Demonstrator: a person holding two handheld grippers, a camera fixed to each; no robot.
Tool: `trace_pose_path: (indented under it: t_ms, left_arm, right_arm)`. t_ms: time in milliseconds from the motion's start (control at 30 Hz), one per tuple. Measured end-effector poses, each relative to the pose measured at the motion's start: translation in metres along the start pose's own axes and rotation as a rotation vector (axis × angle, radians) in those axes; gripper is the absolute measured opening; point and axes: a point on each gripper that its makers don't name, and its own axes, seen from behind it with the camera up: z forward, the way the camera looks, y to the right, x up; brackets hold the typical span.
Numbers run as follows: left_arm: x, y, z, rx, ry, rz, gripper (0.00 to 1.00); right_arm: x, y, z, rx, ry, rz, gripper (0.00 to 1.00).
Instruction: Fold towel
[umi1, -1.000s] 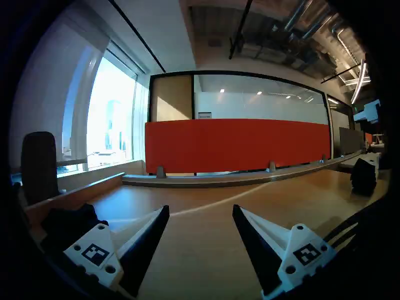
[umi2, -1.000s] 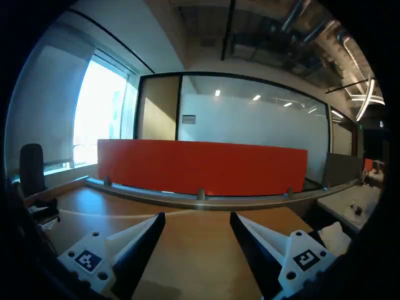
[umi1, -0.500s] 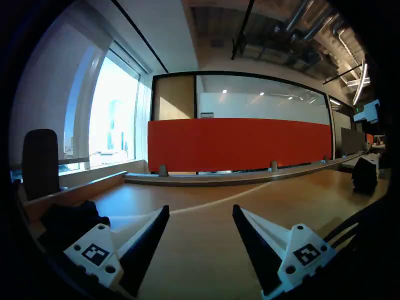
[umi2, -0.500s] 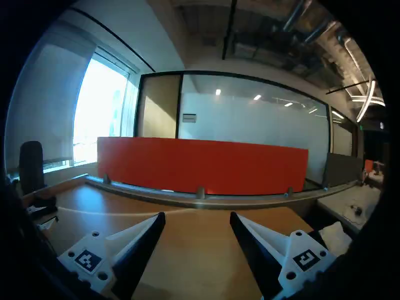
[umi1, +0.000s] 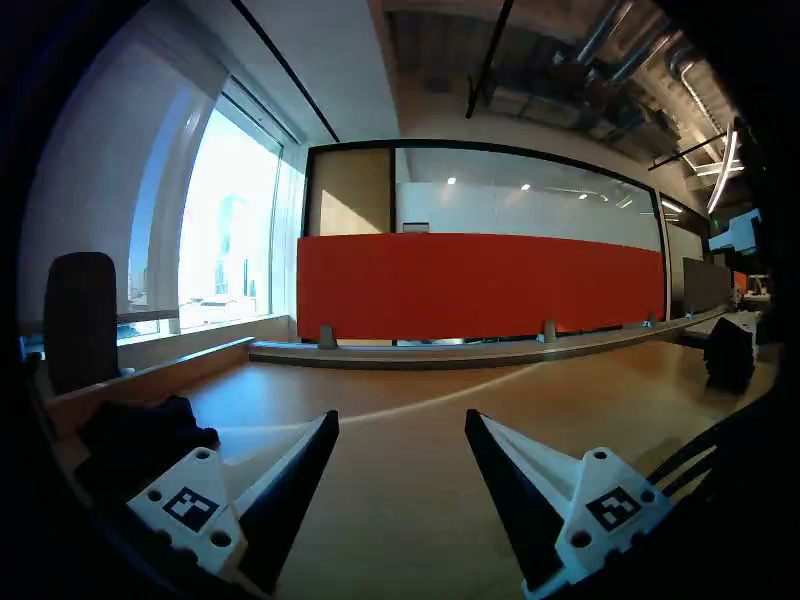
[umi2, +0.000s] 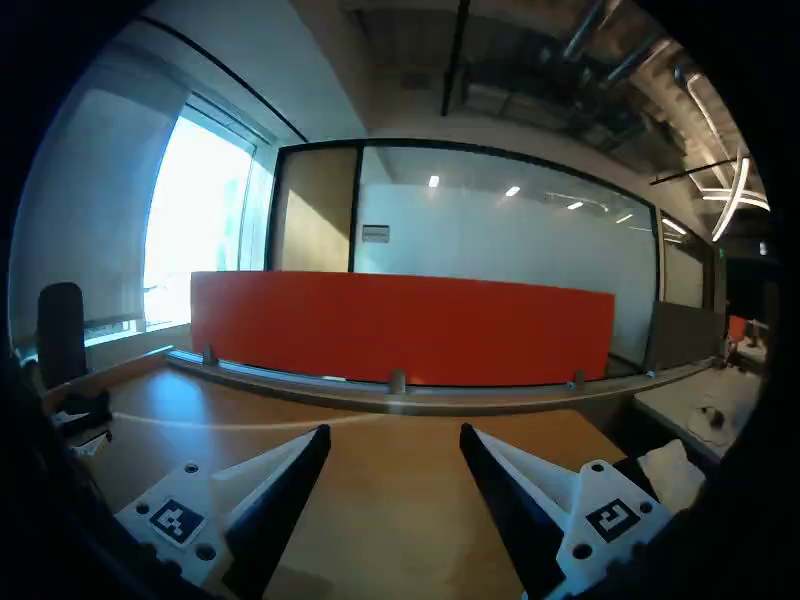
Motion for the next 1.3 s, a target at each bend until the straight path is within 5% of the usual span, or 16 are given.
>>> trace_pose_path:
  t_ms: [600, 1300]
  left_arm:
    - [-0.004, 0.000, 0.000, 0.004, 0.000, 0.000, 0.94]
    - [-0.005, -0.001, 0.000, 0.004, 0.000, 0.000, 0.94]
  right_arm:
    - [0.000, 0.034, 0.003, -0.040, 0.039, 0.002, 1.00]
    - [-0.084, 0.058, -0.002, -0.048, 0.041, 0.064, 1.00]
